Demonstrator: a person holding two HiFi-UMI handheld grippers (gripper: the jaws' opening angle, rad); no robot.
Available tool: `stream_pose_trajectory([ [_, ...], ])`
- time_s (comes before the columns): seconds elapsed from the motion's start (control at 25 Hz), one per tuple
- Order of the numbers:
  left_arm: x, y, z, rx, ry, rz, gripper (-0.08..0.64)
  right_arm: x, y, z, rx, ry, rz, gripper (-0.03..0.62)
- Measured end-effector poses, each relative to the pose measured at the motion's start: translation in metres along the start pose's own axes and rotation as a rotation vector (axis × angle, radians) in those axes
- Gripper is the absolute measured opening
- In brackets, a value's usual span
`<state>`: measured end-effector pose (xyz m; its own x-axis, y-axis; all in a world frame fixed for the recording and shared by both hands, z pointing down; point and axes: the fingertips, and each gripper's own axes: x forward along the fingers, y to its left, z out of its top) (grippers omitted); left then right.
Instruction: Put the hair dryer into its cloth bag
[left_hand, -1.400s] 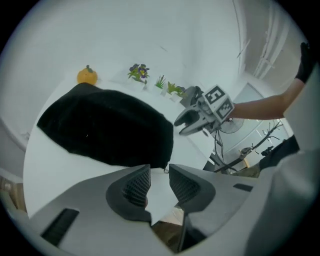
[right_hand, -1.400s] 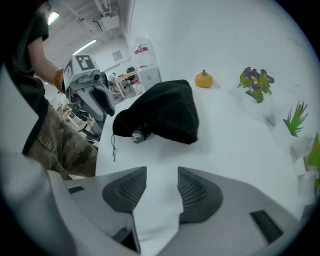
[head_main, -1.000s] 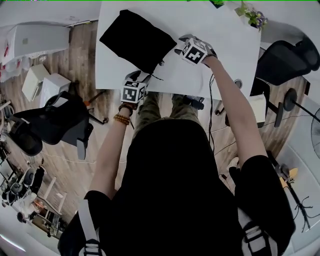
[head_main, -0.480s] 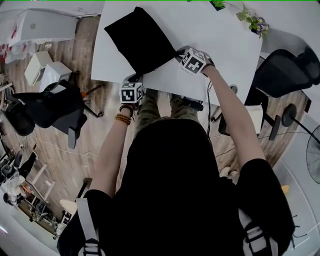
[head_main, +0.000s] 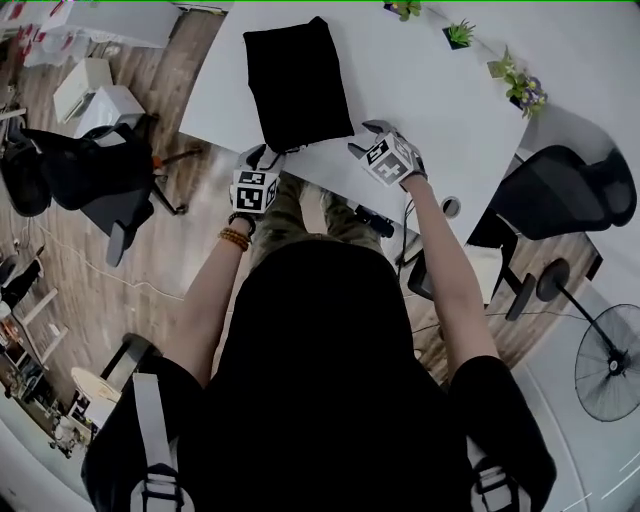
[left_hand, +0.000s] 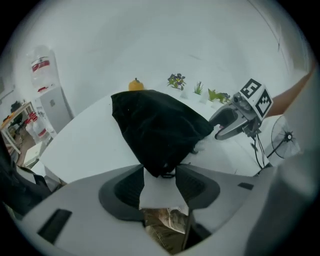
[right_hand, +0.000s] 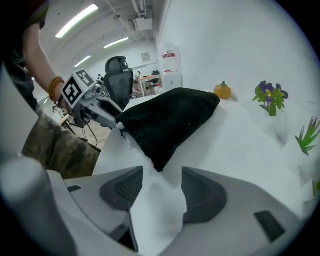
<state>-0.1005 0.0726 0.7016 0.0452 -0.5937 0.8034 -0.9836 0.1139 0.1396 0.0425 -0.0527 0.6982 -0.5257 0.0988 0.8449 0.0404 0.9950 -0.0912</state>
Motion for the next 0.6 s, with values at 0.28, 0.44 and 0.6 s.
stream_pose_trajectory([
  [0.28,0.012,0.006,0.026,-0.043,-0.039,0.041,0.076,0.002,-0.008,0.034,0.191,-0.147,0.022,0.067],
  [0.44,0.003,-0.011,0.004,0.036,-0.014,-0.011,0.048,0.001,0.008,0.017,0.134,-0.119,0.019,0.053],
  [0.6,0.001,-0.031,-0.012,0.023,0.008,-0.023,0.045,0.003,0.027,-0.005,0.058,-0.038,0.057,0.049],
])
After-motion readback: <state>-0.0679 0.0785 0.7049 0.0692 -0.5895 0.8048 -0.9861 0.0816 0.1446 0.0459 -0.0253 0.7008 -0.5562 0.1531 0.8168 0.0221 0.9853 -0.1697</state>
